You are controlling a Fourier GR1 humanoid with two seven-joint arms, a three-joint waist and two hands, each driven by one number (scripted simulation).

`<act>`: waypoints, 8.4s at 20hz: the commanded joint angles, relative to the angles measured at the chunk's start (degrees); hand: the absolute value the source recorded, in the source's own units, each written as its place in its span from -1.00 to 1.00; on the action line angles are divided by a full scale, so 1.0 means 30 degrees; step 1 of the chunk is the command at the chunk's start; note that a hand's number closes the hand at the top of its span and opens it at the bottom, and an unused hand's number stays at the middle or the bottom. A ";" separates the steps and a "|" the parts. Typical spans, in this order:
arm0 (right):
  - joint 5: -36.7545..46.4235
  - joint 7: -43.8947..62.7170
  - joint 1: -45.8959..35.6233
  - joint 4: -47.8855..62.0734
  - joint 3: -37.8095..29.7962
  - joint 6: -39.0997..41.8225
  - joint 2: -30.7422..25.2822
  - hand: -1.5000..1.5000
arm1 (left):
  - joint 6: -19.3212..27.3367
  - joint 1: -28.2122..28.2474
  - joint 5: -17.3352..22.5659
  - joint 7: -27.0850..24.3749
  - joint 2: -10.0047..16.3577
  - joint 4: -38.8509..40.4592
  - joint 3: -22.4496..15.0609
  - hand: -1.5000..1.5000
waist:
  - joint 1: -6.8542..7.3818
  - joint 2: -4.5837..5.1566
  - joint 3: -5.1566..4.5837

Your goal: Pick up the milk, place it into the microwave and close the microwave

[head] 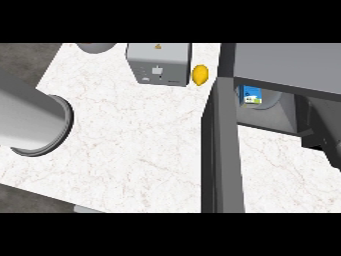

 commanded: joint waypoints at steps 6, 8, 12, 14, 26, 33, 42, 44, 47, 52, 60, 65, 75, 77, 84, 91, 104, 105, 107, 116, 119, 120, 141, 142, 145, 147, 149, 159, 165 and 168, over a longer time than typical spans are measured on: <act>0.1010 0.0846 -0.1752 0.0579 0.1235 0.2236 0.1201 -1.00 | -0.0076 -0.0733 -0.0425 0.0238 0.0587 0.0586 -0.0013 -1.00 | 0.0643 -0.0144 -0.0371; 0.1182 0.1421 -0.2245 0.0609 0.1415 0.1864 0.1259 -1.00 | 0.0083 -0.0907 -0.0353 0.0313 0.0512 0.0284 -0.0239 -1.00 | 0.0681 -0.0239 -0.0367; 0.1127 0.2280 -0.2795 0.0720 0.1429 0.0735 0.2223 -1.00 | -0.0008 -0.1300 -0.0405 0.0379 0.0700 0.0914 -0.0339 -1.00 | 0.0532 -0.0368 -0.0403; 0.1128 0.2242 -0.2808 0.0697 0.1484 0.0449 0.2577 -1.00 | -0.0130 -0.1257 -0.0454 0.0385 0.0522 0.1141 -0.0633 -1.00 | 0.0474 -0.0412 -0.0409; 0.0336 0.1218 -0.3219 0.0161 0.0801 -0.1010 0.3331 -1.00 | -0.0266 -0.1359 -0.1001 0.0867 0.0462 0.1467 -0.1431 -1.00 | -0.0338 -0.0766 -0.0373; 0.0608 0.1152 -0.3051 0.0690 0.0919 -0.1323 0.2841 -1.00 | -0.0667 -0.0757 -0.1428 0.0915 -0.0024 0.1587 -0.2005 -1.00 | -0.0999 -0.1048 -0.0397; 0.0012 -0.0147 -0.1705 0.0853 0.0456 0.2923 0.2248 -1.00 | -0.1461 -0.1323 -0.3537 0.0198 -0.1475 0.2023 -0.4198 -1.00 | -0.2566 -0.1298 -0.0393; -0.0487 -0.0411 -0.1414 0.0793 0.0051 0.4541 0.2402 -1.00 | -0.1968 -0.0579 -0.3858 0.0194 -0.1891 0.1767 -0.4944 -1.00 | -0.2625 -0.1444 -0.0392; -0.1127 -0.0566 -0.1503 0.0607 -0.0457 0.6083 0.3464 -1.00 | -0.2923 -0.1230 -0.4523 0.0042 -0.1738 0.2784 -0.5761 -1.00 | -0.2929 -0.1511 -0.0415; -0.1889 -0.2145 0.0612 0.0581 -0.0982 0.9285 0.3983 -1.00 | -0.4200 -0.1168 -0.6873 -0.0074 -0.2229 0.3508 -0.7709 -1.00 | -0.3427 -0.1714 -0.0424; -0.2194 -0.3544 0.3778 -0.0333 -0.0468 1.1460 0.6061 -1.00 | -0.3698 -0.2745 -1.1277 -0.1488 -0.3791 0.5987 -0.8808 -1.00 | -0.4478 -0.2211 -0.0487; -0.1382 -0.4358 0.7070 -0.1681 0.0864 1.1407 0.5842 -1.00 | -0.3468 -0.3882 -1.1868 -0.1803 -0.3739 0.6812 -0.8877 1.00 | -0.4782 -0.2272 -0.0498; -0.1725 -0.4571 1.3010 -0.6320 0.1637 1.2110 0.4337 -1.00 | -0.1245 -0.6576 -1.5907 -0.1577 -0.5255 0.9056 -1.1008 1.00 | -0.5235 -0.2333 -0.0534; -0.2370 -0.4266 1.3944 -0.7631 0.1497 1.3090 0.4269 -1.00 | -0.1635 -0.7237 -1.6172 -0.1721 -0.4594 0.9967 -1.0715 1.00 | -0.5450 -0.2358 -0.0558; -0.3915 -0.3412 1.8946 -1.3504 0.1676 1.4915 0.3088 -1.00 | 0.0332 -0.9833 -1.8180 -0.2218 -0.5338 1.2366 -1.3659 1.00 | -0.5197 -0.2209 -0.0541; -0.6890 -0.2127 2.3073 -1.9411 0.1560 1.8056 0.1806 -1.00 | 0.4002 -1.1368 -1.8334 -0.4539 -0.5349 1.6146 -1.6823 1.00 | -0.5185 -0.2098 -0.0538; -1.2546 0.3085 2.5664 -2.8119 0.2867 1.9837 0.0961 -1.00 | 1.1997 -1.5809 -1.4111 -0.3018 -0.5345 1.9943 -2.5570 1.00 | -0.5473 -0.1931 -0.0535; -1.2686 0.2936 2.6343 -2.8492 0.2786 2.0367 0.0508 -1.00 | 1.2872 -1.5970 -1.3472 -0.2893 -0.5344 2.0069 -2.6277 1.00 | -0.5563 -0.1935 -0.0523; -1.2836 0.4130 2.5428 -2.9833 0.3508 1.9530 0.0710 -1.00 | 1.4177 -1.6583 -1.2985 -0.3161 -0.5341 2.0388 -2.7161 1.00 | -0.5828 -0.1870 -0.0562; -1.5031 0.6399 2.5335 -3.2335 0.3726 1.9703 -0.0532 -1.00 | 1.8815 -2.1227 -1.0228 -0.2368 -0.5327 2.1642 -2.8033 1.00 | -0.6765 -0.1695 -0.0562; -1.5173 0.6732 2.5475 -3.3061 0.4445 1.9736 -0.0306 -1.00 | 2.0122 -2.1866 -0.9071 -0.2950 -0.5333 2.1802 -2.7572 1.00 | -0.7261 -0.1565 -0.0582; -1.5141 0.6783 2.5605 -3.2708 0.4186 1.9585 -0.0378 -1.00 | 2.0371 -2.2240 -0.8470 -0.3164 -0.5336 2.1987 -2.7273 1.00 | -0.7313 -0.1492 -0.0562; -1.8167 1.0161 2.4919 -3.5569 0.4388 1.7717 -0.1621 -1.00 | 2.1922 -2.8553 -0.2523 -0.5428 -0.5352 2.8054 -2.4064 1.00 | -0.8481 -0.0805 -0.0525; -1.8423 1.0080 2.4763 -3.5304 0.3919 1.7873 -0.1917 -1.00 | 2.1836 -2.8895 -0.2248 -0.5350 -0.5352 2.8198 -2.3942 1.00 | -0.8511 -0.0816 -0.0498; -1.8444 1.0658 2.4935 -3.6082 0.4134 1.7262 -0.1941 -1.00 | 2.2162 -2.8557 -0.1520 -0.5902 -0.5352 2.8213 -2.4158 1.00 | -0.8746 -0.0877 -0.0537; -1.8866 1.0664 2.4714 -3.6029 0.3776 1.7469 -0.2284 -1.00 | 2.1909 -2.8820 -0.1113 -0.6194 -0.5352 2.8546 -2.3675 1.00 | -0.8678 -0.0780 -0.0526; -1.9135 1.0839 2.4419 -3.5969 0.3718 1.7219 -0.2340 -1.00 | 2.1437 -2.8926 -0.0687 -0.6481 -0.5352 2.8551 -2.3734 1.00 | -0.8581 -0.0686 -0.0526; -2.0120 1.1032 2.4187 -3.6443 0.3600 1.6956 -0.2348 -1.00 | 2.1607 -2.8550 0.1474 -0.7267 -0.5352 2.9037 -2.3036 1.00 | -0.8787 -0.0594 -0.0511; -2.0540 1.1234 2.3815 -3.6512 0.3611 1.7680 -0.2999 -1.00 | 2.2449 -2.8560 0.1496 -0.8669 -0.5352 2.9196 -2.3269 1.00 | -0.8620 -0.0423 -0.0485; -2.0885 1.1298 2.3947 -3.6840 0.3683 1.7727 -0.3009 -1.00 | 2.2499 -2.8658 0.1923 -0.8824 -0.5352 2.9274 -2.3295 1.00 | -0.8929 -0.0443 -0.0484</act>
